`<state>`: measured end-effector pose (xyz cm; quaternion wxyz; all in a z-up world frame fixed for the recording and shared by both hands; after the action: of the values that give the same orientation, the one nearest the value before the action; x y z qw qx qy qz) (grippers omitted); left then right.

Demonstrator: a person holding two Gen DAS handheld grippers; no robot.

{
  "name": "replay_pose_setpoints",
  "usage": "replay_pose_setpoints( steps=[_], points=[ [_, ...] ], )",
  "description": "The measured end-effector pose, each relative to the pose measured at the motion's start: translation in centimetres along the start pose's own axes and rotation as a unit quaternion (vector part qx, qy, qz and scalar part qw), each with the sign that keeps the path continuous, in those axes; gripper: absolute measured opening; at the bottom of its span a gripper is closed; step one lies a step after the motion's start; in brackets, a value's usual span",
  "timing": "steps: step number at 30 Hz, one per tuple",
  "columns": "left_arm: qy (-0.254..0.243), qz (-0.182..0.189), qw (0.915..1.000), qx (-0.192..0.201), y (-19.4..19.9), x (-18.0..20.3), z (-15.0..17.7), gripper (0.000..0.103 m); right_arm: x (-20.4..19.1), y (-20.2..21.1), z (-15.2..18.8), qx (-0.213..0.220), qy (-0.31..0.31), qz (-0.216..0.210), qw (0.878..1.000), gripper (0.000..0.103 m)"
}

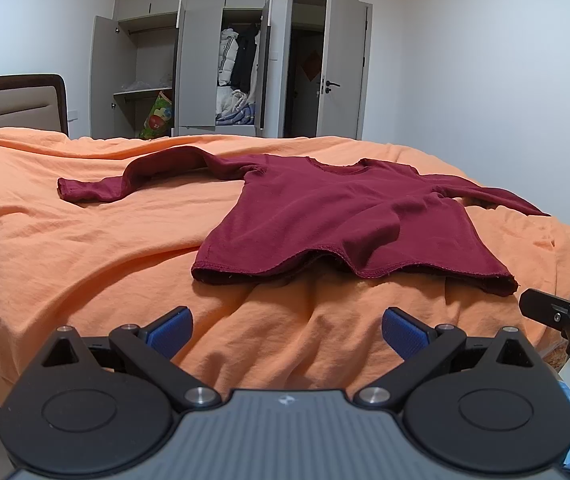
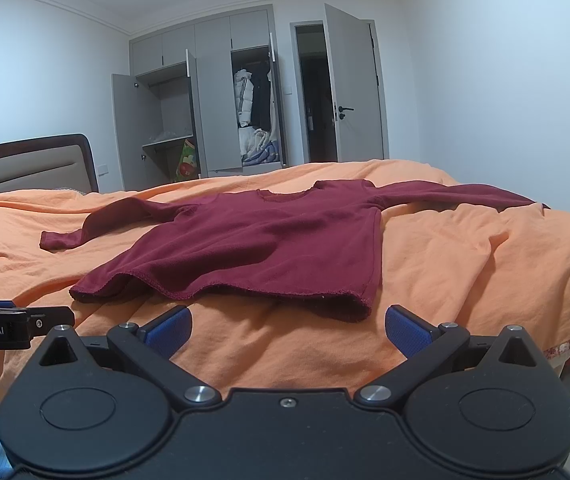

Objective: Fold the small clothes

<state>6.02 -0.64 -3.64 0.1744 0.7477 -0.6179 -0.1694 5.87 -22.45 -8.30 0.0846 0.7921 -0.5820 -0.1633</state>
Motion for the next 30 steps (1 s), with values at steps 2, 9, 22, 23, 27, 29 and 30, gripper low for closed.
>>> replay_pose_setpoints(
  steps=[2, 9, 22, 23, 27, 29, 30],
  points=[
    [0.0, -0.001, 1.0, 0.0, -0.01, -0.03, -0.02, 0.103, -0.01, 0.0, -0.01, 0.0, 0.0, 0.0, 1.0, 0.103],
    [0.0, -0.001, 1.0, 0.0, -0.06, -0.04, 0.09, 0.103, 0.02, -0.02, 0.01, -0.001, -0.001, 0.0, 1.0, 0.103],
    [0.0, -0.001, 1.0, -0.001, -0.07, -0.03, 0.14, 0.103, 0.05, -0.04, 0.04, -0.001, -0.001, -0.001, 1.0, 0.103],
    [0.0, -0.001, 1.0, -0.002, -0.08, -0.03, 0.13, 0.103, 0.06, -0.02, 0.03, -0.001, -0.001, -0.001, 1.0, 0.103],
    [0.001, 0.0, 1.0, -0.003, -0.08, -0.08, 0.16, 0.103, 0.07, -0.05, 0.03, -0.002, -0.001, -0.001, 1.0, 0.103],
    [0.001, 0.0, 1.0, -0.005, -0.11, -0.11, 0.23, 0.103, 0.07, -0.04, 0.07, -0.002, -0.001, -0.001, 1.0, 0.103],
    [0.001, -0.001, 1.0, -0.005, -0.11, -0.13, 0.28, 0.103, 0.05, -0.02, 0.08, -0.003, -0.001, -0.001, 1.0, 0.103]
  ],
)
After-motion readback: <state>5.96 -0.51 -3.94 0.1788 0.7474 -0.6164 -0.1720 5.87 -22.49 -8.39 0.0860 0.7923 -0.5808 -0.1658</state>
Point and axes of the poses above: each gripper's, at about its wrist camera, not at the fingertips, and y roughly against the way its jaws point, x to its right, z to its underside, the point moved 7 cm from there along -y, roughly the way its jaws point, and after that the axes turned 11 degrees about -z, right-handed, at the moved point
